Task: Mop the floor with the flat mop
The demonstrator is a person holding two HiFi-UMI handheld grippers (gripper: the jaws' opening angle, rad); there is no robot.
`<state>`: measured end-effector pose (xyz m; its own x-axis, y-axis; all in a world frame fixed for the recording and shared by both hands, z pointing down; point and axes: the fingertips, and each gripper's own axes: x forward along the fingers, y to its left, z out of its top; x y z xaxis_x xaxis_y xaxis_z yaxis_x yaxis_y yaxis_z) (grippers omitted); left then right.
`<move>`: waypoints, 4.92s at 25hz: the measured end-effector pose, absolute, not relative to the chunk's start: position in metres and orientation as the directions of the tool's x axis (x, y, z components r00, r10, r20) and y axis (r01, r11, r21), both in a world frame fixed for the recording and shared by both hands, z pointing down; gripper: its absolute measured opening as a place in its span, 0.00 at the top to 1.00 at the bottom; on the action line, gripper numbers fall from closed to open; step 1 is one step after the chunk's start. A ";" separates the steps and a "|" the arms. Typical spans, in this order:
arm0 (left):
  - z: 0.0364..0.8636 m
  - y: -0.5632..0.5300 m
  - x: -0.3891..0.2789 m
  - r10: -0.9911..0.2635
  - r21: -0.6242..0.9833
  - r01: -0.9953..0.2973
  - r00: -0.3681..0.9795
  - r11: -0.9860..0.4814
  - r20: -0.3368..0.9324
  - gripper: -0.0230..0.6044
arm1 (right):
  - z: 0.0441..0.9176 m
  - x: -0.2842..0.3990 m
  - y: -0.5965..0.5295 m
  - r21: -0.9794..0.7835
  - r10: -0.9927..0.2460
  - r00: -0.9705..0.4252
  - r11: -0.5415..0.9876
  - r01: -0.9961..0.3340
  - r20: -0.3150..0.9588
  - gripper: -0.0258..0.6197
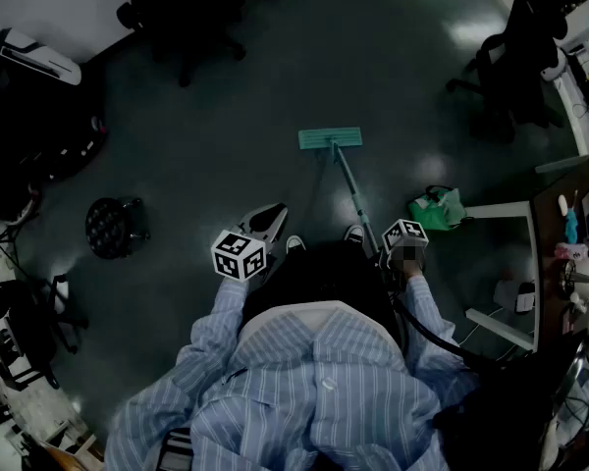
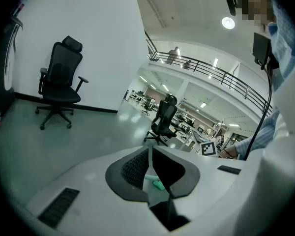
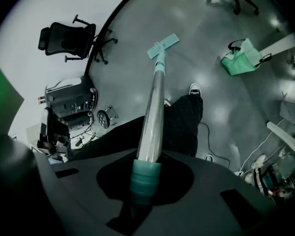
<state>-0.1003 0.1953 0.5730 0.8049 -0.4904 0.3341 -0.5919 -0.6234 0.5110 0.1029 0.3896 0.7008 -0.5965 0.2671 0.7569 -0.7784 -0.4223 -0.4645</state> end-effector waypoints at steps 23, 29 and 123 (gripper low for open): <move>0.584 0.195 -0.123 -0.482 0.506 -0.609 0.793 -0.611 0.372 0.92 | 0.692 0.080 0.356 -0.468 0.220 -0.626 -0.493 -0.733 0.749 0.91; 0.578 0.186 -0.115 -0.496 0.485 -0.624 0.781 -0.612 0.379 0.92 | 0.689 0.083 0.322 -0.499 0.199 -0.654 -0.498 -0.709 0.730 0.91; 0.558 0.023 -0.107 -0.618 0.364 -0.727 0.687 -0.583 0.383 0.92 | 0.733 0.147 0.076 -0.518 0.109 -0.656 -0.523 -0.677 0.747 0.91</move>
